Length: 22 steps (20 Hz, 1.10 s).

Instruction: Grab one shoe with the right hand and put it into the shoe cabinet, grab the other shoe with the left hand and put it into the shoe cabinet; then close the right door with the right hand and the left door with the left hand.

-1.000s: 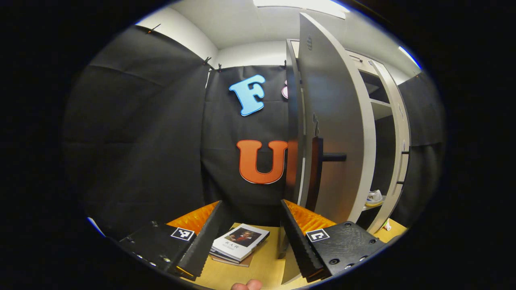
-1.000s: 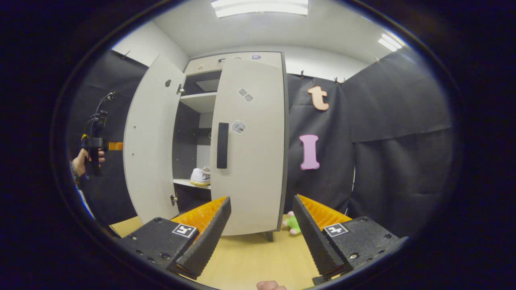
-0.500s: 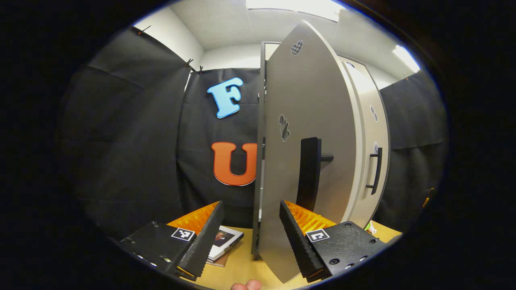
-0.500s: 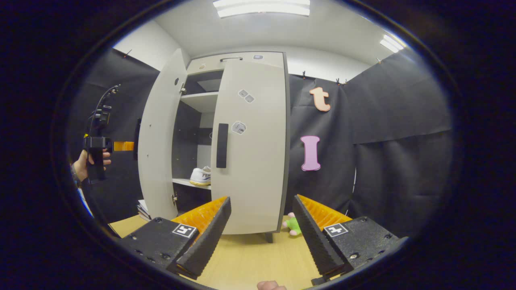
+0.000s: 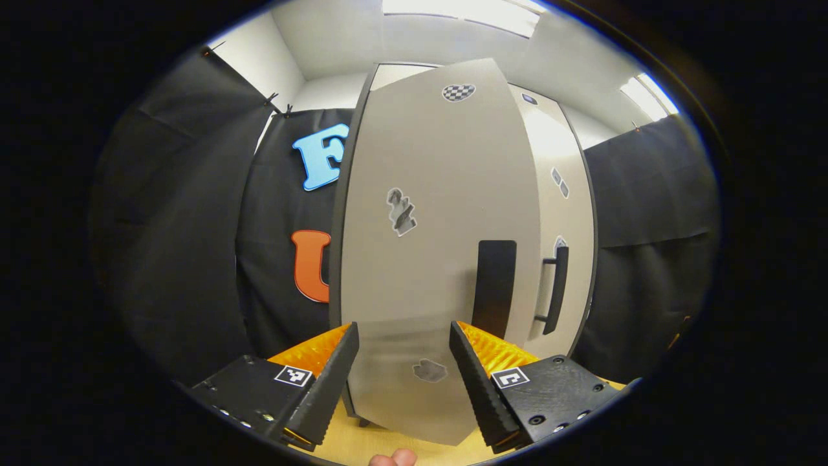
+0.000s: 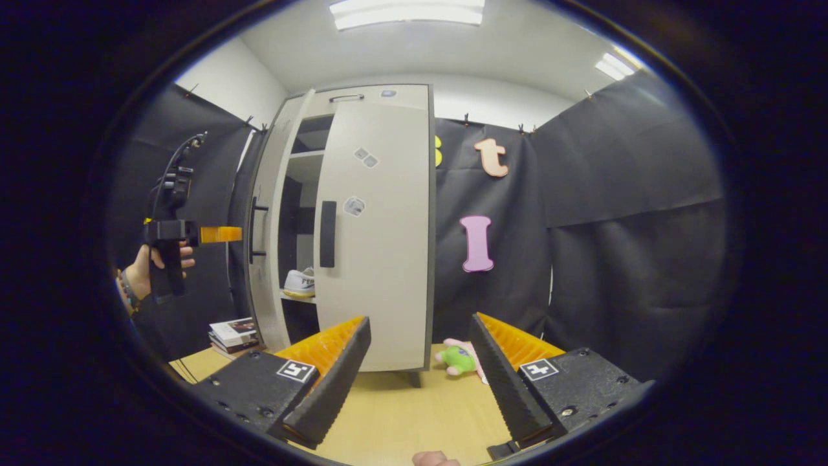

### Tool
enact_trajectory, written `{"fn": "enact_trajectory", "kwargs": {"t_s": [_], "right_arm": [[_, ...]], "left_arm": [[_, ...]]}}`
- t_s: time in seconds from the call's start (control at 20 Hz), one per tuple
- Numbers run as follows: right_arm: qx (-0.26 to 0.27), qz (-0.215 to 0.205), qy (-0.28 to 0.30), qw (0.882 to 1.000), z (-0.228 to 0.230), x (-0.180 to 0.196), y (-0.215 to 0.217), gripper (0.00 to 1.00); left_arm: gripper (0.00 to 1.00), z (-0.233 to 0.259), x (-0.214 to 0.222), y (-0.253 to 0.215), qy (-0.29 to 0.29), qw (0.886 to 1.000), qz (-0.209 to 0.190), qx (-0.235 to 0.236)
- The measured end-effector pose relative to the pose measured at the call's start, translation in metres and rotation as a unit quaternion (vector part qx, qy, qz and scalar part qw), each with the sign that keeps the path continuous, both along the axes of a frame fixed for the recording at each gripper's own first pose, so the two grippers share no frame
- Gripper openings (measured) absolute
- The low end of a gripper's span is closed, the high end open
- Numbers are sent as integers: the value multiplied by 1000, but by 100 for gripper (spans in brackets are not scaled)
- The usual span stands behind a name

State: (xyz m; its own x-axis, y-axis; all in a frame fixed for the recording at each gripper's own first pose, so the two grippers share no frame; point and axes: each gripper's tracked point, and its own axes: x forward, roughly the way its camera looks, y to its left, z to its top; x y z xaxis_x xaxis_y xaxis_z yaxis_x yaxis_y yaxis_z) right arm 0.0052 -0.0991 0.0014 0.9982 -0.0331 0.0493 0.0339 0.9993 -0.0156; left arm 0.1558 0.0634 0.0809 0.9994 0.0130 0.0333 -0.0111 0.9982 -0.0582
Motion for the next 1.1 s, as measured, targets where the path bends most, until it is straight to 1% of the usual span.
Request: {"fn": "enact_trajectory", "kwargs": {"t_s": [0.15, 0.3, 0.45, 0.5, 0.55, 0.75, 0.95, 1.1], "right_arm": [[-5, 6, -1, 1000, 3, 2, 4, 100], [2, 23, -9, 1000, 11, 6, 18, 99], [16, 39, -10, 999, 14, 10, 33, 100], [19, 44, -10, 999, 14, 11, 37, 97], [22, 50, -9, 998, 13, 12, 43, 100], [17, 63, -6, 998, 8, 7, 56, 100], [9, 70, 1, 997, -2, -5, 64, 99], [7, 70, 2, 997, -8, -10, 67, 99]], "left_arm": [[85, 4, -20, -24, -3, 1000, -15, -5], [85, 5, -52, -48, -8, 1000, -26, -6], [85, -9, -83, -66, 1, 999, -33, 12], [85, -13, -92, -73, 2, 999, -38, 17], [85, -19, -101, -79, 5, 999, -39, 22], [85, -51, -134, -95, 26, 999, -34, 28], [85, -77, -159, -93, 39, 999, -17, 28], [85, -85, -165, -84, 35, 999, -6, 6]]}}
